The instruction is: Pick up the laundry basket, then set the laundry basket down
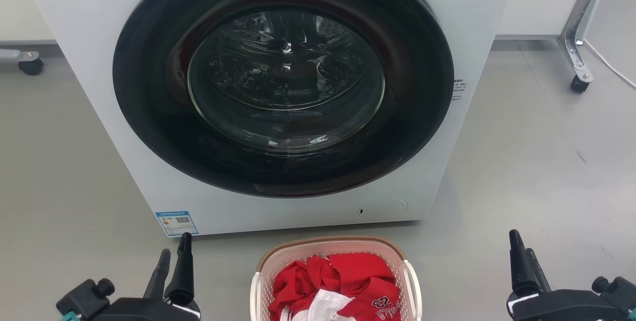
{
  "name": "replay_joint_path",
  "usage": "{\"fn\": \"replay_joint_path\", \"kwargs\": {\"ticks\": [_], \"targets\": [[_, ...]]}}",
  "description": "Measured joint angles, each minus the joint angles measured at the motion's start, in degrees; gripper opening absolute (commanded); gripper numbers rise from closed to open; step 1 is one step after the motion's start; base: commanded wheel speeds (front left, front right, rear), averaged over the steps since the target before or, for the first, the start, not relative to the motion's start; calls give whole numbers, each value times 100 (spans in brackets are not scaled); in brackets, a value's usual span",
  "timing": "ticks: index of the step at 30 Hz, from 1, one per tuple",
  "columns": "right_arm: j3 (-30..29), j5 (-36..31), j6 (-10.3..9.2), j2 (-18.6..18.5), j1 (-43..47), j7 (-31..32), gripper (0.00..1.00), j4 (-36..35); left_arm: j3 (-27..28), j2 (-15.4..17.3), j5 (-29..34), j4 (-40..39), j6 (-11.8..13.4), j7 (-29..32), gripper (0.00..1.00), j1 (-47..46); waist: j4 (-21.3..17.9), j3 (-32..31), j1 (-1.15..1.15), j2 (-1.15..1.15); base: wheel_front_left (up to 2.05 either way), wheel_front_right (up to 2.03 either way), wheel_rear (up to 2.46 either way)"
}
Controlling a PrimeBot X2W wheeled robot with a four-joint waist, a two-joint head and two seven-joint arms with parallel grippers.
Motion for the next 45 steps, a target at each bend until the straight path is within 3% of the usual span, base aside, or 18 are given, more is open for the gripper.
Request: {"fn": "replay_joint_path", "kwargs": {"ticks": [19,45], "targets": [[248,-1951,-278,-42,123,-403,100,-242,-533,250,2214,-154,290,-405,100,1,-3,23,0,0,0,0,0],[559,-4289,-624,-53,355,-940,100,-734,-1006,313,4423,-393,651,-927,100,33,8,-5,0,0,0,0,0]]}}
